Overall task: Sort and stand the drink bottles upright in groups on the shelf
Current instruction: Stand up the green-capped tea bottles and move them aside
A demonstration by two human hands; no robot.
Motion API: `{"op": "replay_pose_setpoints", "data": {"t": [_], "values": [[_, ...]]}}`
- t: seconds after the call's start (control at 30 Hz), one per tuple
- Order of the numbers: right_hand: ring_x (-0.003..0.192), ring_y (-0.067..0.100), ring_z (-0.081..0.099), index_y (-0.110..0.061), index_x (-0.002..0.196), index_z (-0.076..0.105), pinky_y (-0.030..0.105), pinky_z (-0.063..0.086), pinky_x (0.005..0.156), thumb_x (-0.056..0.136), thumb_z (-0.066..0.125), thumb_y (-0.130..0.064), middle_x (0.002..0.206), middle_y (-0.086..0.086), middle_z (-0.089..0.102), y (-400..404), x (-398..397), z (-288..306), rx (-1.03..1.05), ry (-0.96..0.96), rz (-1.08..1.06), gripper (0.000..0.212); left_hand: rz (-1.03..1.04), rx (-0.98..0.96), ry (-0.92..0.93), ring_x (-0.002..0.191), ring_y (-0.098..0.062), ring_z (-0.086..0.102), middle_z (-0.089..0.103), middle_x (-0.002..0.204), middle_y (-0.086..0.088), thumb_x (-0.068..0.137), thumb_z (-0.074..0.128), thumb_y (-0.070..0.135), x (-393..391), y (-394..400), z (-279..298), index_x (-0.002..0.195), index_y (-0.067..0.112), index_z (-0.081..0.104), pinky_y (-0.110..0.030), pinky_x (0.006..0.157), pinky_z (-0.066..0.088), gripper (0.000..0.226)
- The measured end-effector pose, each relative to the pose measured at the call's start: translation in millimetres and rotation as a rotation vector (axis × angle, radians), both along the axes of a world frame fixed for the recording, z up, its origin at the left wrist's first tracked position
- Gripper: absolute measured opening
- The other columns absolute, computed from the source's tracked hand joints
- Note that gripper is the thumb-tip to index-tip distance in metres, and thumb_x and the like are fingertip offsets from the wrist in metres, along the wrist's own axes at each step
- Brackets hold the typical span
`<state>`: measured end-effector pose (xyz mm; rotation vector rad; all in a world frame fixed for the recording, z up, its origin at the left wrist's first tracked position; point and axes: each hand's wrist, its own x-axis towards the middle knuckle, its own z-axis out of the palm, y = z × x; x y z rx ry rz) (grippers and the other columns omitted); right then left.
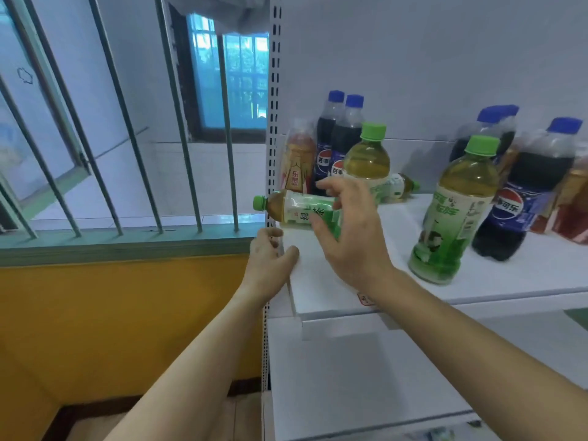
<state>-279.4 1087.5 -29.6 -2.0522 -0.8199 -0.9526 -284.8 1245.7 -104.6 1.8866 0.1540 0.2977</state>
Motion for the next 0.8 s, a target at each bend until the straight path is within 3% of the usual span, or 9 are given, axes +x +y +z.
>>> {"op": "replay_pose_setpoints", "data": {"t": [0.07,0.13,0.2,0.3,0.47,0.57,0.7,0.8], "values": [[0.107,0.016,0.053,-0.017,0.130,0.056,0.037,0.052,0.090,0.092,0.069,-0.022,0.124,0.005,0.054,27,8,13,-0.172,0.046,-0.026,0.040,-0.090,-0.199,0.193,0.105,-0.016,0.065,0.062,0.126,-0.001,0.098,0.060,0.048,3,6,1,0.141,0.022,0.045,-0.034,0.084,0.056,0.053],[0.110,0.017,0.055,-0.019,0.133,0.053,0.037,0.054,0.093,0.095,0.066,-0.025,0.128,0.005,0.051,56,18,22,-0.331,0.075,-0.035,0.041,-0.177,-0.221,0.301,0.112,-0.025,0.065,0.066,0.125,-0.004,0.094,0.050,0.065,5,7,1,0.141,0.024,0.048,-0.050,0.099,0.053,0.062],[0.114,0.020,0.054,-0.020,0.135,0.053,0.038,0.054,0.094,0.096,0.064,-0.029,0.130,0.006,0.050,82,31,28,-0.454,0.107,-0.056,0.041,-0.207,-0.229,0.309,0.113,-0.023,0.064,0.065,0.130,-0.005,0.092,0.044,0.068,9,5,-1,0.141,0.027,0.047,-0.049,0.099,0.053,0.064],[0.120,0.024,0.051,-0.019,0.134,0.054,0.039,0.053,0.090,0.095,0.063,-0.038,0.133,0.007,0.051,113,55,37,-0.649,0.171,-0.164,0.044,-0.215,-0.259,0.278,0.112,-0.019,0.063,0.064,0.130,-0.003,0.104,0.039,0.057,15,6,-3,0.141,0.029,0.042,-0.043,0.098,0.052,0.046],[0.139,0.040,0.031,-0.018,0.126,0.059,0.052,0.040,0.102,0.092,0.064,-0.048,0.137,0.016,0.049,129,78,34,-1.038,0.222,-0.422,0.045,-0.253,-0.234,0.292,0.104,-0.013,0.061,0.064,0.119,0.004,0.101,0.036,0.063,18,11,-9,0.145,0.026,0.039,-0.040,0.092,0.045,0.057],[0.134,0.038,0.036,-0.017,0.121,0.062,0.049,0.040,0.101,0.092,0.066,-0.040,0.136,0.015,0.048,130,80,30,-1.004,0.197,-0.439,0.037,-0.275,-0.237,0.287,0.107,-0.017,0.061,0.065,0.125,-0.002,0.101,0.036,0.062,21,12,-11,0.146,0.021,0.041,-0.038,0.091,0.045,0.061],[0.126,0.034,0.041,-0.015,0.122,0.063,0.049,0.045,0.096,0.092,0.066,-0.042,0.136,0.013,0.046,127,81,26,-0.981,0.206,-0.429,0.041,-0.290,-0.224,0.276,0.119,-0.025,0.059,0.063,0.130,-0.004,0.102,0.035,0.061,22,13,-14,0.149,0.021,0.040,-0.048,0.107,0.044,0.062],[0.125,0.033,0.042,-0.015,0.122,0.062,0.048,0.047,0.094,0.092,0.065,-0.042,0.135,0.012,0.048,125,81,23,-0.951,0.197,-0.434,0.041,-0.289,-0.234,0.249,0.108,-0.019,0.061,0.064,0.118,0.001,0.103,0.034,0.060,22,13,-15,0.147,0.023,0.039,-0.043,0.097,0.047,0.057]]}}
